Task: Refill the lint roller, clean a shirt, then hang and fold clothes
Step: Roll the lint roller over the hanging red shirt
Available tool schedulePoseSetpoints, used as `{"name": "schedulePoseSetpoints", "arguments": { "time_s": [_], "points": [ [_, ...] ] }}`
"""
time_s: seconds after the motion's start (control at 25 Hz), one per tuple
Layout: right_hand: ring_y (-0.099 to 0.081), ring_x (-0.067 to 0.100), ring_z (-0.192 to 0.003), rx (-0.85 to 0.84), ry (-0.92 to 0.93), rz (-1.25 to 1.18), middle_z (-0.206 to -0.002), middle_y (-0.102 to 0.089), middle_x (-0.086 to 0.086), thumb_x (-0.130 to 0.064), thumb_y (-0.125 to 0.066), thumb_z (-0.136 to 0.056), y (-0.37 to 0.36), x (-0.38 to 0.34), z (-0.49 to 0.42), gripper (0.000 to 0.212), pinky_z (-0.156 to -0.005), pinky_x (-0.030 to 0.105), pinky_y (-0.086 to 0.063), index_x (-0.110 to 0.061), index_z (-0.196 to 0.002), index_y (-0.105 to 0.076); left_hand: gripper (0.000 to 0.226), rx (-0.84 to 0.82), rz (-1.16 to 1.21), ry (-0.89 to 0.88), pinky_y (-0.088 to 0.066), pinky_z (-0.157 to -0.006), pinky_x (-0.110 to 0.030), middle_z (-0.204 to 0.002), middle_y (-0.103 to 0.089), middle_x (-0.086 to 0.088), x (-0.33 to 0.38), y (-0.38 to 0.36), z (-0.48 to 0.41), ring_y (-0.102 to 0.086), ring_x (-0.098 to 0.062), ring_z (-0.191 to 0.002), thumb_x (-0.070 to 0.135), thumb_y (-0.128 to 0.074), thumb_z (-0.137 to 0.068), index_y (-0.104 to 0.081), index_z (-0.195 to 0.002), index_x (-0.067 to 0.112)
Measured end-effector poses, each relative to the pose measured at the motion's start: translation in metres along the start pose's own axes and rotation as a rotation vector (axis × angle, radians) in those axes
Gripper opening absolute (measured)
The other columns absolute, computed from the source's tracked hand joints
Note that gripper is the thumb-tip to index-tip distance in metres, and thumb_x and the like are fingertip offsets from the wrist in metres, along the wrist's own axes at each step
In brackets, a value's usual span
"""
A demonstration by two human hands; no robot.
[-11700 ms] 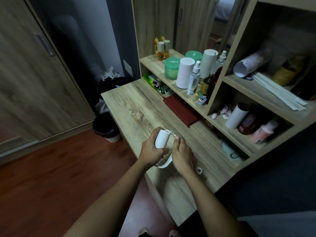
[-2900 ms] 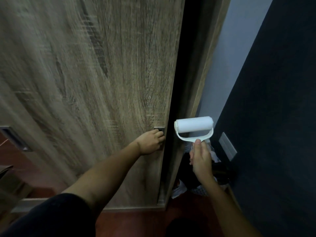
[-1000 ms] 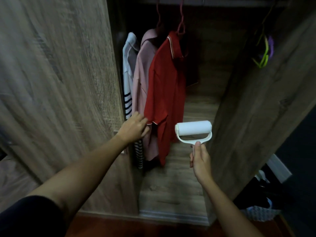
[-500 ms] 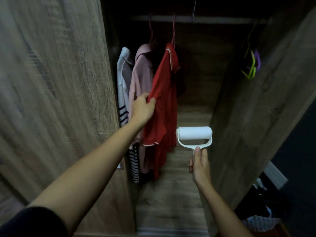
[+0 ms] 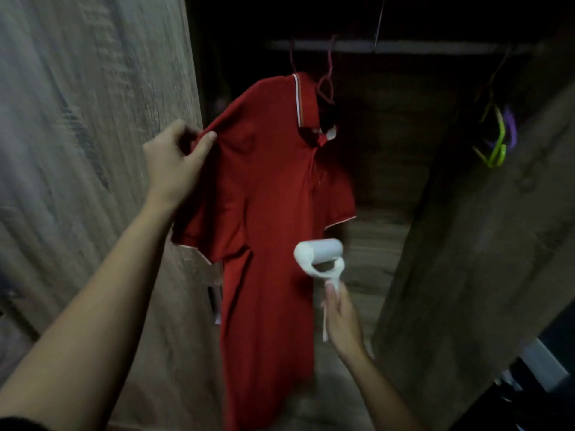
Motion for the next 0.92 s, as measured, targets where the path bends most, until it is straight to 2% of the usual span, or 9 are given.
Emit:
{"name": "schedulePoseSetpoints", "arguments": {
  "time_s": [0.12,0.2,0.36,0.52,0.6,0.68,0.8,0.88,0.92],
  "points": [
    [-0.062,0.013,-0.096,-0.191,-0.053,0.074,-0.104,-0.064,-0.006,-0.072,-0.026,-0.081,-0.041,0.033,0.005,0.064,-0.085,0.032,-0.046,-0.025,-0.115,-0.053,0.022,-0.037,-0.001,0.013,-0.034,-0.056,-0.012,-0.062,-0.049,0.014,-0.013,0.001,0.0,-0.046,0.009,-0.054,0.032,-0.066,-0.083,-0.05,-0.068,0.029],
    [-0.061,0.018,-0.1,-0.268,-0.078,0.076,-0.104,-0.065,-0.001,-0.082,-0.024,-0.073,-0.061,0.046,0.0,0.079,-0.088,0.034,-0.046,-0.019,-0.112,-0.054,0.025,-0.046,0.029,0.033,-0.035,-0.056,-0.016,-0.06,-0.051,0.013,-0.018,0.001,0.0,-0.044,0.006,-0.054,0.033,-0.067,-0.082,-0.049,-0.065,0.032],
    [-0.055,0.021,-0.078,-0.214,0.031,-0.008,-0.074,-0.054,-0.007,-0.028,-0.039,-0.098,-0.071,-0.031,-0.071,0.022,-0.071,0.03,-0.037,-0.011,-0.105,-0.052,0.027,-0.034,0.027,0.011,-0.035,-0.055,-0.012,-0.058,-0.055,0.017,-0.017,0.001,0.0,-0.045,0.007,-0.054,0.029,-0.068,-0.082,-0.048,-0.064,0.033],
    [-0.052,0.017,-0.072,-0.1,0.16,-0.194,-0.074,-0.051,-0.01,-0.034,-0.033,-0.099,-0.061,-0.112,-0.149,0.019,-0.065,0.035,-0.039,-0.022,-0.101,-0.048,0.024,-0.006,0.003,0.026,-0.038,-0.056,-0.021,-0.058,-0.055,0.012,-0.023,0.002,-0.001,-0.046,0.005,-0.055,0.036,-0.067,-0.081,-0.05,-0.063,0.033],
    [-0.052,0.015,-0.078,-0.132,0.098,-0.114,-0.092,-0.06,0.0,-0.031,-0.034,-0.099,-0.081,-0.07,-0.148,0.027,-0.064,0.03,-0.034,-0.016,-0.116,-0.05,0.023,0.004,0.026,0.039,-0.04,-0.058,-0.028,-0.059,-0.056,0.008,-0.026,0.001,-0.002,-0.049,-0.007,-0.058,0.039,-0.067,-0.079,-0.052,-0.064,0.032],
    [-0.05,0.007,-0.08,-0.304,-0.138,-0.042,-0.117,-0.059,0.008,-0.036,-0.036,-0.098,-0.119,0.023,-0.107,0.043,-0.064,0.024,-0.036,-0.012,-0.133,-0.044,0.023,0.01,0.023,0.033,-0.04,-0.058,-0.031,-0.061,-0.054,0.005,-0.025,0.001,-0.001,-0.048,-0.011,-0.06,0.038,-0.066,-0.08,-0.051,-0.065,0.031],
    [-0.037,-0.004,-0.07,-0.471,-0.318,0.028,-0.105,-0.053,-0.001,-0.054,-0.036,-0.092,-0.158,0.133,-0.043,0.061,-0.063,0.016,-0.034,-0.012,-0.137,-0.04,0.022,0.001,0.015,0.032,-0.041,-0.057,-0.036,-0.064,-0.057,-0.01,-0.027,0.0,0.002,-0.05,-0.016,-0.061,0.039,-0.065,-0.082,-0.051,-0.066,0.03],
    [-0.039,-0.001,-0.068,-0.381,-0.228,0.052,-0.095,-0.052,-0.005,-0.042,-0.033,-0.097,-0.151,0.119,-0.067,0.05,-0.062,0.02,-0.035,-0.01,-0.134,-0.042,0.021,0.005,0.034,0.032,-0.044,-0.058,-0.039,-0.067,-0.059,-0.017,-0.027,0.0,0.002,-0.052,-0.02,-0.064,0.038,-0.065,-0.083,-0.052,-0.068,0.031],
    [-0.04,0.0,-0.066,-0.318,-0.228,0.014,-0.085,-0.051,-0.009,-0.041,-0.031,-0.098,-0.138,0.086,-0.092,0.046,-0.06,0.021,-0.035,-0.009,-0.129,-0.045,0.022,0.008,0.034,0.029,-0.043,-0.058,-0.035,-0.066,-0.058,-0.01,-0.026,0.0,0.003,-0.052,-0.017,-0.064,0.037,-0.064,-0.084,-0.051,-0.068,0.031]
  ]
}}
Point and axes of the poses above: each hand's wrist, its own z-axis away from the middle knuckle, its own y-axis out of the back of the hand, x = y × z, the point moved 6 cm from there along -z, towards the middle knuckle
